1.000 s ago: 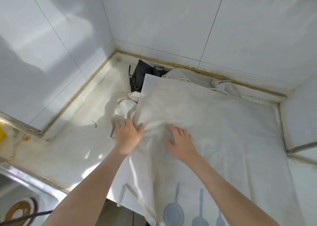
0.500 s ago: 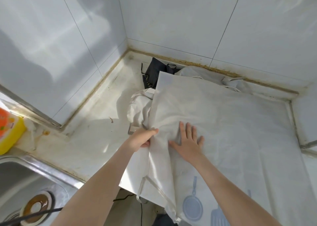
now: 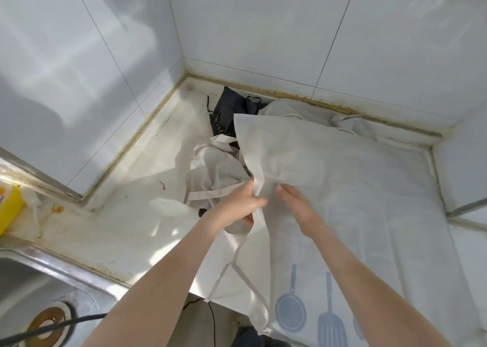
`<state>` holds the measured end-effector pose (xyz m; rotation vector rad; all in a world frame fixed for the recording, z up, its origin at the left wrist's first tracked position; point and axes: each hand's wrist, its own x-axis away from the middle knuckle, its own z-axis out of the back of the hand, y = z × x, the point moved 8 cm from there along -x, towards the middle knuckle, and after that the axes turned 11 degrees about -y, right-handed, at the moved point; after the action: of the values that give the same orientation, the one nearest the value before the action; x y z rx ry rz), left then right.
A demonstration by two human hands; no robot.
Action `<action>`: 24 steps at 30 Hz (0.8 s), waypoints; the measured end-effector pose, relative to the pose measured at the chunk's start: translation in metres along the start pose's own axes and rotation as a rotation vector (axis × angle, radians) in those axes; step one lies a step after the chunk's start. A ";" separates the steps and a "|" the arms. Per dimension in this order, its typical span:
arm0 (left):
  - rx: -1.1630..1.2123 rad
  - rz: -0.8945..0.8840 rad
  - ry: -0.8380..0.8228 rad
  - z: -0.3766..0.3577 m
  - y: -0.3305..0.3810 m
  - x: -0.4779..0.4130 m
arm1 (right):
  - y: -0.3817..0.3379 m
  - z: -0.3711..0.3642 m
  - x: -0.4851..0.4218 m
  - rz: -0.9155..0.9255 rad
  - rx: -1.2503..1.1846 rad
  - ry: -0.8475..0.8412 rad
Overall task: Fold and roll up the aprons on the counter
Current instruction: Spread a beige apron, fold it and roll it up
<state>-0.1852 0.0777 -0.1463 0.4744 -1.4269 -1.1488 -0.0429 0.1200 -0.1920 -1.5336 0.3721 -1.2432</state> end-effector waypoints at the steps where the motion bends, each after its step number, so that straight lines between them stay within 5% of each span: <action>1: -0.032 -0.020 -0.049 -0.011 0.010 -0.003 | -0.006 0.006 0.006 0.001 -0.137 0.005; 7: -0.277 0.058 -0.417 -0.073 0.015 -0.032 | -0.019 0.031 0.014 0.047 -0.192 -0.019; 10: -0.477 0.083 -0.445 -0.083 0.010 -0.046 | -0.020 0.040 0.013 0.055 -0.017 0.083; 14: -0.445 -0.008 -0.259 -0.070 0.013 -0.059 | -0.011 0.060 0.006 0.039 0.274 0.261; 19: -0.223 -0.058 0.307 -0.007 0.016 -0.058 | 0.002 0.071 -0.007 -0.072 0.434 0.328; 24: -0.100 0.022 0.293 0.015 0.008 -0.079 | -0.058 0.040 -0.013 0.280 0.850 0.365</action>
<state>-0.1783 0.1521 -0.1777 0.5319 -1.1139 -1.0784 -0.0354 0.1726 -0.1440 -0.5153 0.2286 -1.2251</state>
